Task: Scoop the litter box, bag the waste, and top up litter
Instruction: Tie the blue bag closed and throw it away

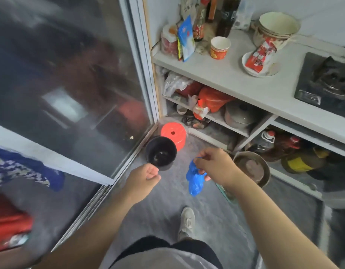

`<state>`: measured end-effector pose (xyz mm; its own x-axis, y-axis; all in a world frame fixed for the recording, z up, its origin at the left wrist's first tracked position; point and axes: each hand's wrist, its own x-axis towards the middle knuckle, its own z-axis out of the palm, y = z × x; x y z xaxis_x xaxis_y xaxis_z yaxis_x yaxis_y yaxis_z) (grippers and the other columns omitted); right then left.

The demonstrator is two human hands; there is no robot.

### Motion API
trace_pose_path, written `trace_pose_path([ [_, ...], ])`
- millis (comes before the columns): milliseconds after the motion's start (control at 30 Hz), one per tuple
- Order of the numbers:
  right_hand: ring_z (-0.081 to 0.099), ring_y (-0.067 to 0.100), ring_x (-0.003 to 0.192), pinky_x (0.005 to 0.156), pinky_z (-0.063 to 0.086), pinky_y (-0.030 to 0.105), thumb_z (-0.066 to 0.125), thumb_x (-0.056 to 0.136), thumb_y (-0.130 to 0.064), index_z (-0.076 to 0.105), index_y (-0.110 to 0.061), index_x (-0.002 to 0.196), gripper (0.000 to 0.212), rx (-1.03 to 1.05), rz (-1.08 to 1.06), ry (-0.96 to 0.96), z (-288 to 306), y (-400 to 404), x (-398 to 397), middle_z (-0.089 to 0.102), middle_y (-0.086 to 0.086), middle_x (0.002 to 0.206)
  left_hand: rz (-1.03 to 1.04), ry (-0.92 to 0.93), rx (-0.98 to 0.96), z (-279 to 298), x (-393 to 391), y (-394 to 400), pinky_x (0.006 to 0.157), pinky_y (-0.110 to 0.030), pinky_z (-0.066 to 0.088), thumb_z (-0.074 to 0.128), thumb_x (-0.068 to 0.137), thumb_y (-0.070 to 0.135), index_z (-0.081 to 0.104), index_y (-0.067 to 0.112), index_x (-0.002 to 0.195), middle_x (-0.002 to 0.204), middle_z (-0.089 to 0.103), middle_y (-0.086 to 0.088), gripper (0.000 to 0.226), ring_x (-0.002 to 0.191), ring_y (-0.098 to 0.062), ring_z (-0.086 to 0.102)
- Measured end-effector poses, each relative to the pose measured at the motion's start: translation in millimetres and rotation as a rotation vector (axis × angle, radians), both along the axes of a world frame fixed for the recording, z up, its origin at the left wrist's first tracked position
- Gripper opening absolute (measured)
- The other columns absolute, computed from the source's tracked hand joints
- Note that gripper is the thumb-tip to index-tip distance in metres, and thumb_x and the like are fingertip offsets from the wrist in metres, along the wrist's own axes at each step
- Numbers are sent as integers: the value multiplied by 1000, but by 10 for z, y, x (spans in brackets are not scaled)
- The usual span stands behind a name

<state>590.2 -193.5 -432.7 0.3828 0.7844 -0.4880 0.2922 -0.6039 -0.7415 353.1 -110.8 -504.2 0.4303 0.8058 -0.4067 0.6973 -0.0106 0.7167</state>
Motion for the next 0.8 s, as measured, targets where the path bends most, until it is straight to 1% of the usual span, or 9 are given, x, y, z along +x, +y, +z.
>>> trace_pose_path([
  [100,64,20,58,60,61,43,64,85,-13,67,-10,83,5,-36,-11,38,-236,293,200,69,7,63,-8,9,37,57,181,294,80,-9,44,68,90,26,66,23,104,100,68,16,14,93,4,63],
  [167,63,18,57,60,61,42,64,84,-12,66,-11,81,4,-57,-29,64,-325,479,270,69,8,63,20,6,39,59,255,451,79,-9,43,68,91,26,65,24,105,101,67,17,14,94,5,62],
  [233,62,18,57,58,59,39,63,83,-10,66,-11,80,5,-74,-41,76,-399,675,311,68,10,64,18,19,32,36,294,627,80,-11,44,67,91,28,65,25,105,101,67,17,15,95,7,62],
  [333,64,21,61,57,61,39,63,83,-12,68,-10,81,6,-108,-46,67,-522,1027,360,70,13,72,-28,53,49,-78,311,964,84,-20,48,66,89,30,64,30,101,101,67,17,12,95,6,62],
  [400,67,24,66,58,62,39,63,83,-13,68,-11,83,6,-137,-52,51,-609,1264,374,70,13,77,-50,62,47,-157,303,1197,83,-20,47,66,89,29,62,32,99,101,67,16,11,94,6,61],
  [467,66,23,66,55,60,35,65,83,-14,68,-10,83,5,-158,-83,49,-673,1477,344,70,14,79,-77,78,42,-238,263,1445,81,-19,45,66,89,29,61,34,97,99,65,18,11,93,6,61],
  [567,64,22,65,52,57,32,66,84,-13,66,-11,81,4,-189,-136,54,-757,1766,250,70,15,78,-162,153,54,-344,158,1857,85,-24,48,63,89,33,61,34,100,95,62,21,11,91,4,59],
  [700,65,22,66,55,60,38,64,86,-12,65,-14,81,5,-230,-180,59,-883,2080,120,69,10,74,-285,276,106,-509,-10,2356,86,-32,50,61,90,35,62,26,105,99,61,15,17,94,-9,61],
  [800,70,26,71,62,62,44,63,86,-12,67,-17,84,8,-270,-232,76,-1005,2231,48,70,12,82,-349,371,123,-666,-102,2619,83,-33,50,60,89,37,62,25,104,97,62,10,19,95,-16,62],
])
